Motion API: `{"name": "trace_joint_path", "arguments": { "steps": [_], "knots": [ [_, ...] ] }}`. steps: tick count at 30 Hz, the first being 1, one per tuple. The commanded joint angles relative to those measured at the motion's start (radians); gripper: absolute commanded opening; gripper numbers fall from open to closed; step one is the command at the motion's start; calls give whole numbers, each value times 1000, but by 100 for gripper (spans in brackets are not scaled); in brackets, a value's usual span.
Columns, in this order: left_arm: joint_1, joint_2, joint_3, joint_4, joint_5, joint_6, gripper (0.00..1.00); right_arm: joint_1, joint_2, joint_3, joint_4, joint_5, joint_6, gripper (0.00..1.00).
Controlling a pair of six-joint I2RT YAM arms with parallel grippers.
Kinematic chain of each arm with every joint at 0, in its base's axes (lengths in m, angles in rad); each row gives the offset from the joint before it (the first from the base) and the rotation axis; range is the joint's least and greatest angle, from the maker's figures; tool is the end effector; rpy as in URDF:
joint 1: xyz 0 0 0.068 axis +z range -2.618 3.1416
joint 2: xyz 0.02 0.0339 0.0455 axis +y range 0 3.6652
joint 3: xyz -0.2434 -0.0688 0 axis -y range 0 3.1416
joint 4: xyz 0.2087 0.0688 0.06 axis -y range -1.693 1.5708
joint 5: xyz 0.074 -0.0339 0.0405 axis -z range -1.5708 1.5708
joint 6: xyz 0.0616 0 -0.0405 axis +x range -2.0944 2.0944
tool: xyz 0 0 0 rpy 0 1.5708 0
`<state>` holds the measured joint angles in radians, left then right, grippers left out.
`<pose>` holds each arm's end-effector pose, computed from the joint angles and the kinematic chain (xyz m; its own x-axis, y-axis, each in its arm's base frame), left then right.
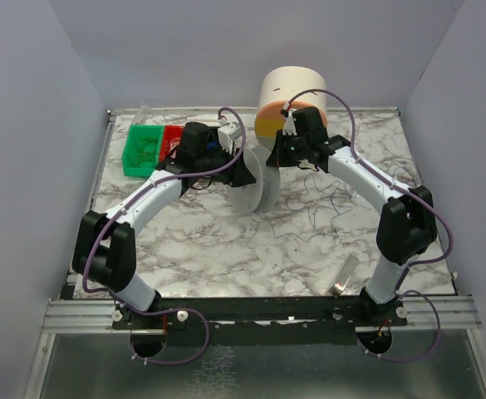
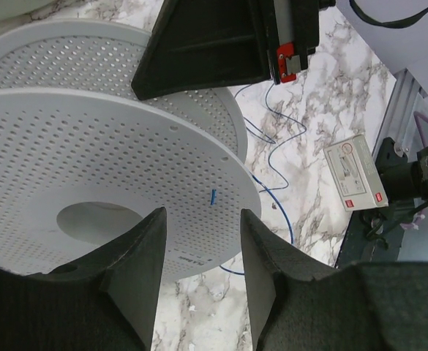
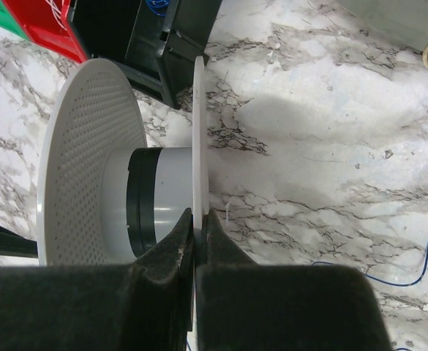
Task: Wrap the cables
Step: Wrap the cable around the cable reel.
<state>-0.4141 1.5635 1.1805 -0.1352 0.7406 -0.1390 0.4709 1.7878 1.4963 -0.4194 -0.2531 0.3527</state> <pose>0.2927 -0.1741 0.2754 -0.5646 0.1364 -0.8140 0.7627 0.4632 -0.4513 0.3413 0.1911 0.2615 -0.7558 -0.0095 -0.6547 -0.3700 0.8311 0.4151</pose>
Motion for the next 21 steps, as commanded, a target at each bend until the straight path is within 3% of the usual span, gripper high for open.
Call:
{"name": "trace_joint_path", "arguments": {
  "steps": [1,21],
  "knots": [
    [0,-20,-22,30,43,-19,46,-6,-43,4,50,-46,30,0],
    [-32,0,-14,31,46,-22,43,-5,-34,3,52,-56,29,0]
  ]
}}
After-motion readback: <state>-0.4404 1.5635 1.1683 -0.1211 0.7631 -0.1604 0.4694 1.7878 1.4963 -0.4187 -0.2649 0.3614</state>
